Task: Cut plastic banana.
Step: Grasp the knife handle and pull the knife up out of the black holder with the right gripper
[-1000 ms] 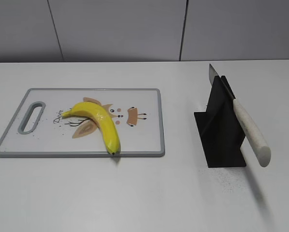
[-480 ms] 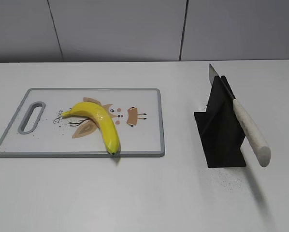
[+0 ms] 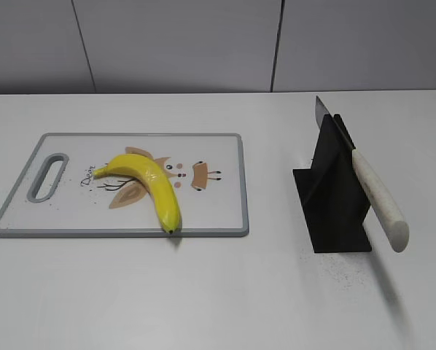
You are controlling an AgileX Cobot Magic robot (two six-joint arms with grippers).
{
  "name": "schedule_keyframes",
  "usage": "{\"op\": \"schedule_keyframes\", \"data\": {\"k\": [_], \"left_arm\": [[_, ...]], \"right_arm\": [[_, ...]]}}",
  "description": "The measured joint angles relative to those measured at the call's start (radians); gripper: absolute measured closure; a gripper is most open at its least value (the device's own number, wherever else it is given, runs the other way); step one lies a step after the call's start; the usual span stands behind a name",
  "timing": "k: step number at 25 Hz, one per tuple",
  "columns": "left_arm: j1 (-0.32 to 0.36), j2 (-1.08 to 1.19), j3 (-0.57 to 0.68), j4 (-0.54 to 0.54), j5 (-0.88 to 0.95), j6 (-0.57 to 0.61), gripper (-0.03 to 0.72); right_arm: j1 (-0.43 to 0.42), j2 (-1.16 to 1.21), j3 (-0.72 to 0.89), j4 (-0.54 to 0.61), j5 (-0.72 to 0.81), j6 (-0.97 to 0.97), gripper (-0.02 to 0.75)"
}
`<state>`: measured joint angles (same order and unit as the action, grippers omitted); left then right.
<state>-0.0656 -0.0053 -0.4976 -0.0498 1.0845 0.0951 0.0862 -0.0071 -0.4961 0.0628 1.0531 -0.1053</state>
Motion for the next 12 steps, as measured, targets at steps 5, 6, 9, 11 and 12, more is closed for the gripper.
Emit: {"op": "schedule_keyframes", "data": {"k": [5, 6, 9, 11, 12], "left_arm": [[0.0, 0.0, 0.0, 0.0, 0.0, 0.0, 0.2], [0.0, 0.0, 0.0, 0.0, 0.0, 0.0, 0.201], [0.0, 0.0, 0.0, 0.0, 0.0, 0.0, 0.201], [0.0, 0.0, 0.0, 0.0, 0.0, 0.0, 0.201], [0.0, 0.0, 0.0, 0.0, 0.0, 0.0, 0.201]], "right_arm": [[0.0, 0.027, -0.003, 0.0, -0.001, 0.0, 0.149], [0.0, 0.044, -0.004, 0.0, -0.001, 0.0, 0.145], [0.0, 0.11, -0.009, 0.001, -0.002, 0.0, 0.137], [0.0, 0.16, -0.022, 0.001, -0.002, 0.0, 0.137], [0.0, 0.185, -0.028, 0.001, -0.002, 0.0, 0.137]]}}
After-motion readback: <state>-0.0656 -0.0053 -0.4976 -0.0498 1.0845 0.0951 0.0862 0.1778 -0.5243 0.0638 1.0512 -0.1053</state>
